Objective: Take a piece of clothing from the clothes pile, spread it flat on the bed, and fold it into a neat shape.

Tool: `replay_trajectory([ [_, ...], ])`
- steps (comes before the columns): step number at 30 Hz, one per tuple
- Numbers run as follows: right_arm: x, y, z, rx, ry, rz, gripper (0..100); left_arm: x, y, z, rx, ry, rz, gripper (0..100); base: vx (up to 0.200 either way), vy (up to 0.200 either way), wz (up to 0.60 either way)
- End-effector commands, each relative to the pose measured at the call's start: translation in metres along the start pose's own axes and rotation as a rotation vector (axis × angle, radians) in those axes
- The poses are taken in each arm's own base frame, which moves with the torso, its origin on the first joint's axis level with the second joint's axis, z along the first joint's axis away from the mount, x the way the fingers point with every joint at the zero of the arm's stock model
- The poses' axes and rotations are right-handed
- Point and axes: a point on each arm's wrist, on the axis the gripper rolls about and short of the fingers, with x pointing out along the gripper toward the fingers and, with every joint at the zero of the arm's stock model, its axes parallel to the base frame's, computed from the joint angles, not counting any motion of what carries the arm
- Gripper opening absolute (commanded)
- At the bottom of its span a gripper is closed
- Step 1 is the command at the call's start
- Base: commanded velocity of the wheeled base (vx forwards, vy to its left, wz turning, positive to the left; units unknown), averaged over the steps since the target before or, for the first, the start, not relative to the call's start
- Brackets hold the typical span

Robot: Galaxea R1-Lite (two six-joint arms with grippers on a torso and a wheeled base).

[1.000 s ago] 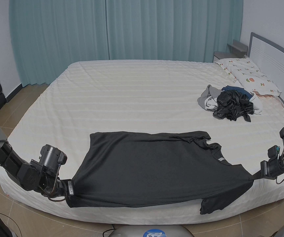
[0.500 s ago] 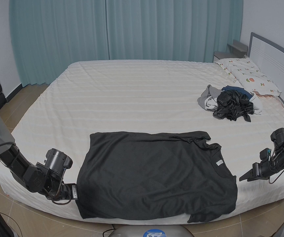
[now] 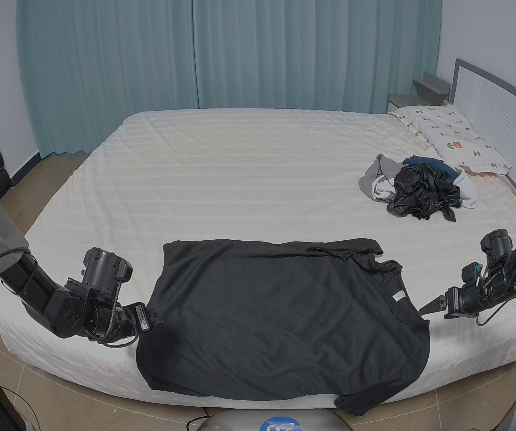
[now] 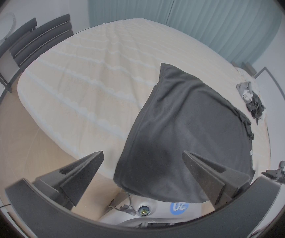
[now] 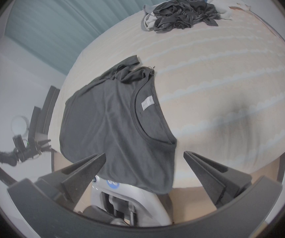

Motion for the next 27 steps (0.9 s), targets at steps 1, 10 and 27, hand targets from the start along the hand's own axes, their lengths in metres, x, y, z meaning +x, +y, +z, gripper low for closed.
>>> replay_trajectory([
  [1,0.02,0.011,0.018,0.047,-0.042,0.03,100,0.006,-0.006,0.011,-0.101,-0.041,-0.054,100,0.0,0.0,0.0],
  [10,0.038,0.012,0.032,0.059,-0.102,0.051,100,0.021,-0.011,0.018,-0.155,-0.049,-0.064,100,0.022,0.0,0.0],
  [27,0.055,0.024,0.045,0.144,-0.172,0.113,100,0.046,-0.014,0.043,-0.268,-0.081,-0.131,100,0.129,0.0,0.0],
])
